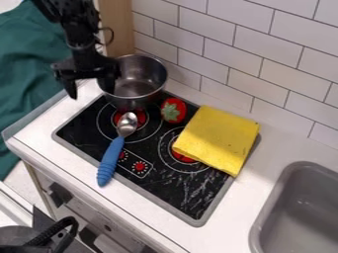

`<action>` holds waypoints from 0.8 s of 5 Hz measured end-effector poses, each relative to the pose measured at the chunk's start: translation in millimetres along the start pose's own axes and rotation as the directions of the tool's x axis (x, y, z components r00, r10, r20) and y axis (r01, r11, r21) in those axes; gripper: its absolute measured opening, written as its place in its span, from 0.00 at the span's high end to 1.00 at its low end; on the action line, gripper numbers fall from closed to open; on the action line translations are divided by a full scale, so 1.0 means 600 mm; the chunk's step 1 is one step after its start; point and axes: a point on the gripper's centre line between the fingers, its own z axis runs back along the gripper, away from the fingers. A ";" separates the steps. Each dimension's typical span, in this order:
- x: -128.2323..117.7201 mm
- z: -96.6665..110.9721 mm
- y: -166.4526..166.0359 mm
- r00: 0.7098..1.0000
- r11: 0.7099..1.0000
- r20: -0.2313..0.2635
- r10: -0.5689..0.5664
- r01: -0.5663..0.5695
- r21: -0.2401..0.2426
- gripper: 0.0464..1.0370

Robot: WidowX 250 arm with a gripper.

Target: Move the silver basket to the right burner

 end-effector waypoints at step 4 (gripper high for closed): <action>-0.020 0.009 -0.025 0.999 0.996 0.038 0.024 -0.020 -0.086 0.98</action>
